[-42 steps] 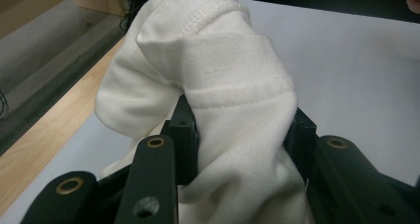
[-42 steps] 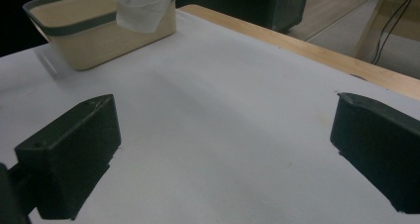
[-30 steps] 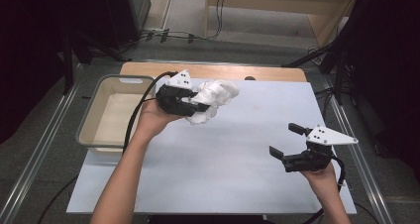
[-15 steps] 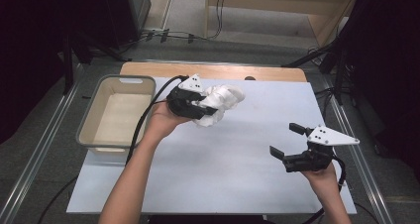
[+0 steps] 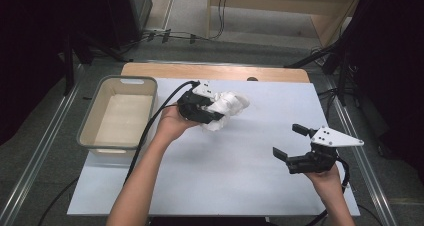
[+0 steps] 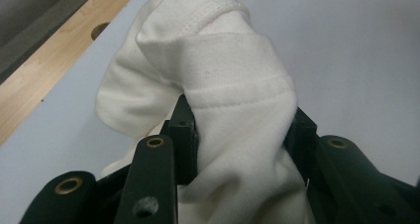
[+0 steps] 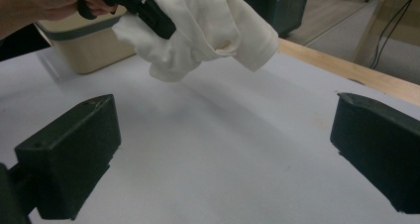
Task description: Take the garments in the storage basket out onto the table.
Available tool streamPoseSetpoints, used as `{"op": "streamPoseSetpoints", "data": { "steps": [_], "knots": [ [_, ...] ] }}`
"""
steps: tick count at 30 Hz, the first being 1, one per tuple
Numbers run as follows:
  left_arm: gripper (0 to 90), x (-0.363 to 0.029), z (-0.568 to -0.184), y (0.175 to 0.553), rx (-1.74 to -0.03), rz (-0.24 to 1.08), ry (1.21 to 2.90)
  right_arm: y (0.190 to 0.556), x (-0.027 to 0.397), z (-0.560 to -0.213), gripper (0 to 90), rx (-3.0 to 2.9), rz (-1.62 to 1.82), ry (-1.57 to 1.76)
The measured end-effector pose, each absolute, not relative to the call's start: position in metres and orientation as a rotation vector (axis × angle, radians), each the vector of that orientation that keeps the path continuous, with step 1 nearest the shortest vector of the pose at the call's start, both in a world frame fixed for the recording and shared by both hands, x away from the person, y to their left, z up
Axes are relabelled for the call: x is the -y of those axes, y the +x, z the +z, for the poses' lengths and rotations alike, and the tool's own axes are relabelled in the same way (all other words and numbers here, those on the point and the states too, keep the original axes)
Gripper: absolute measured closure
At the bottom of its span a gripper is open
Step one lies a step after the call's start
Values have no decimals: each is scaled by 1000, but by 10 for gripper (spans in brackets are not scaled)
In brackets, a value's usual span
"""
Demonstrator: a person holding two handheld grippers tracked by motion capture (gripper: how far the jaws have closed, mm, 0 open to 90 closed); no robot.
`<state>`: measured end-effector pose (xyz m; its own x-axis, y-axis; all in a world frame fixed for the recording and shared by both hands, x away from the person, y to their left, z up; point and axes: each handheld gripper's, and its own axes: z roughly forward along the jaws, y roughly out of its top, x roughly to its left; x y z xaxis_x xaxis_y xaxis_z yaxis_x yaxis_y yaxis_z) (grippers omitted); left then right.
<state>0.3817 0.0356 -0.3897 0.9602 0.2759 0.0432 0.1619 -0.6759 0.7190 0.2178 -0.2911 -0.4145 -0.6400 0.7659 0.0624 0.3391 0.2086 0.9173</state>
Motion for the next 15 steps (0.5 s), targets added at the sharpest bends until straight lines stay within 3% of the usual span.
{"op": "streamPoseSetpoints", "data": {
  "steps": [15],
  "knots": [
    [597,-20,-410,386,-311,175,2400,218,293,-414,0,-2080,1425,1028]
  ]
}}
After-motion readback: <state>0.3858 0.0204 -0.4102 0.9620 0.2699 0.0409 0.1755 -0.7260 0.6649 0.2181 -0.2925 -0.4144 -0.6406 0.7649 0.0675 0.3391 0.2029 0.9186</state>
